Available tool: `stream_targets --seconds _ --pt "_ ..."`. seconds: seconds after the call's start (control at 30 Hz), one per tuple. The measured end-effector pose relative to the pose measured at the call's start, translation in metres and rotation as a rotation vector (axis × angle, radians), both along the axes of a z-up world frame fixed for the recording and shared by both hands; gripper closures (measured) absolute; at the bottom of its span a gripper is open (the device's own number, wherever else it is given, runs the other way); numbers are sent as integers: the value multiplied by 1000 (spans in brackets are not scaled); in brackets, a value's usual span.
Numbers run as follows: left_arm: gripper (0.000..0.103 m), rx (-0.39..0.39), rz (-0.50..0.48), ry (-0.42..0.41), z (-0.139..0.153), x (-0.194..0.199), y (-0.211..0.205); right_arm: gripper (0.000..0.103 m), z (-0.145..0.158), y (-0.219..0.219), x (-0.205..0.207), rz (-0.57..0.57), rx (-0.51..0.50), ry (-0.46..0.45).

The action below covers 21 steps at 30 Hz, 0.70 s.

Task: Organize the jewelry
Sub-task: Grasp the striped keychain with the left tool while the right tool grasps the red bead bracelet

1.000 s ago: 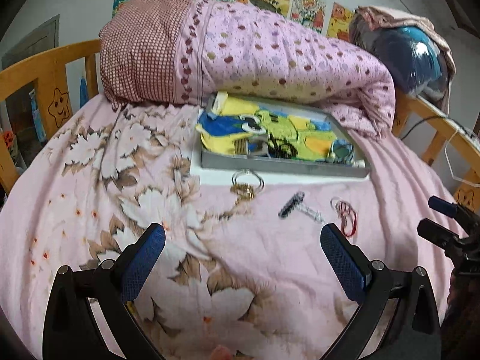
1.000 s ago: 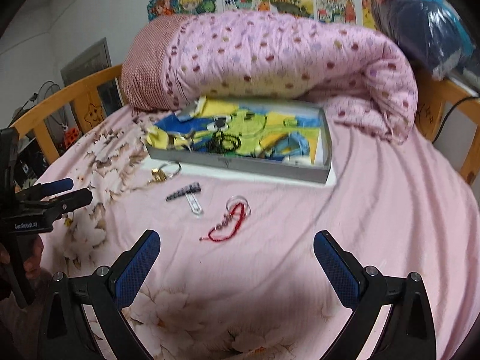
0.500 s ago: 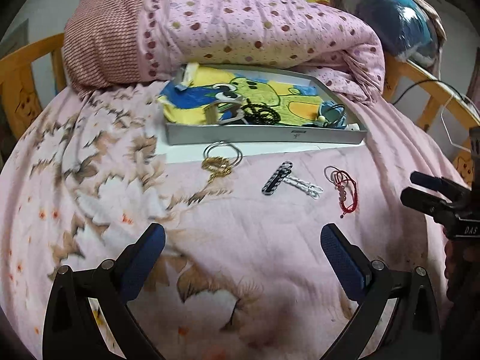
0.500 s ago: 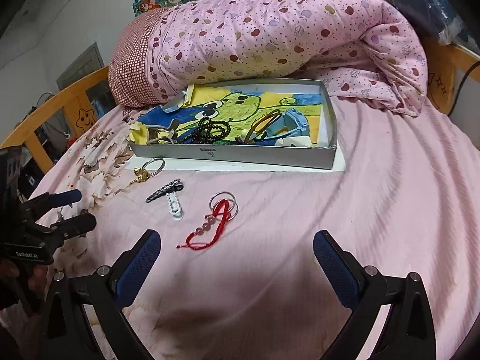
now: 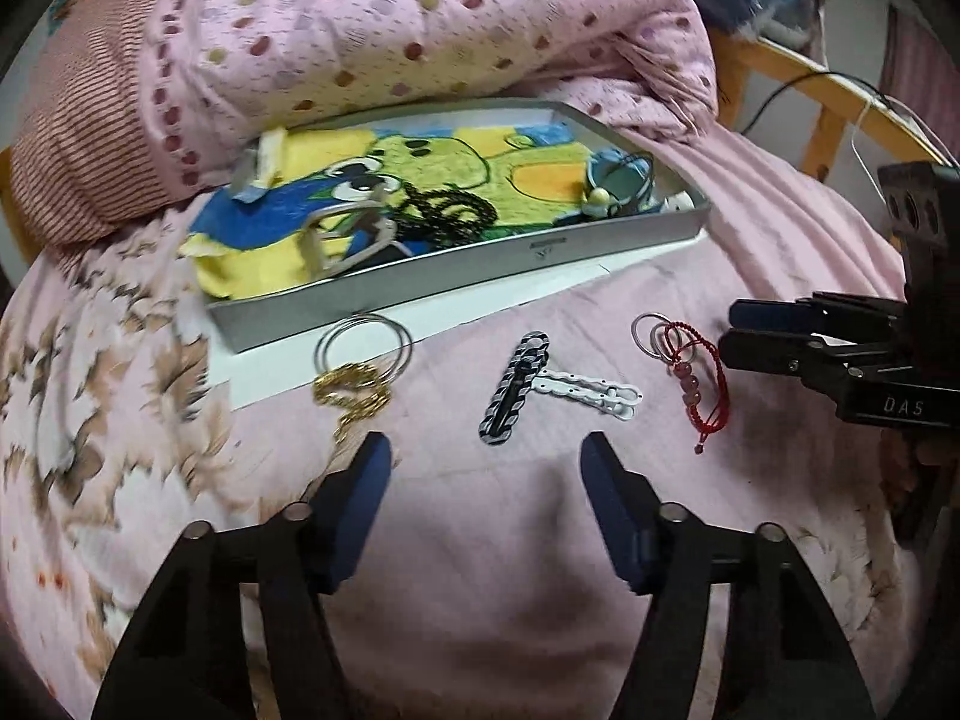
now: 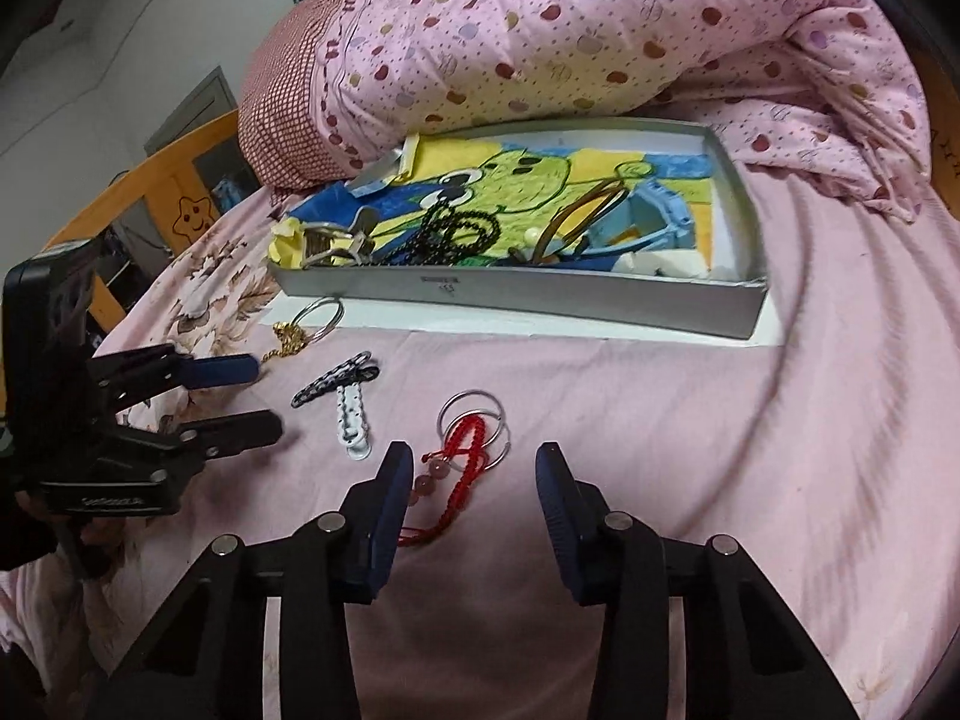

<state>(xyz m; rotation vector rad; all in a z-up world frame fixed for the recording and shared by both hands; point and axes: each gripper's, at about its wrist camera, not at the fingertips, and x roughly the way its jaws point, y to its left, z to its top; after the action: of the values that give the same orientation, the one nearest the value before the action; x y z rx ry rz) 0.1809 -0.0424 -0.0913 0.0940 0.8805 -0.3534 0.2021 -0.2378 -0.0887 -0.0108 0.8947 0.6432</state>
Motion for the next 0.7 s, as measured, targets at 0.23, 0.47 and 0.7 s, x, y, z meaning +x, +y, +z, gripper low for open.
stream_targets --seconds 0.23,0.47,0.7 --pt "65 9 -35 37 -11 22 -5 67 -8 8 -2 33 -30 32" --pt "88 16 -69 54 -16 36 -14 79 -11 13 -5 30 -68 32" --pt "94 33 -52 43 -19 25 -20 96 -9 13 -10 -3 -91 63"
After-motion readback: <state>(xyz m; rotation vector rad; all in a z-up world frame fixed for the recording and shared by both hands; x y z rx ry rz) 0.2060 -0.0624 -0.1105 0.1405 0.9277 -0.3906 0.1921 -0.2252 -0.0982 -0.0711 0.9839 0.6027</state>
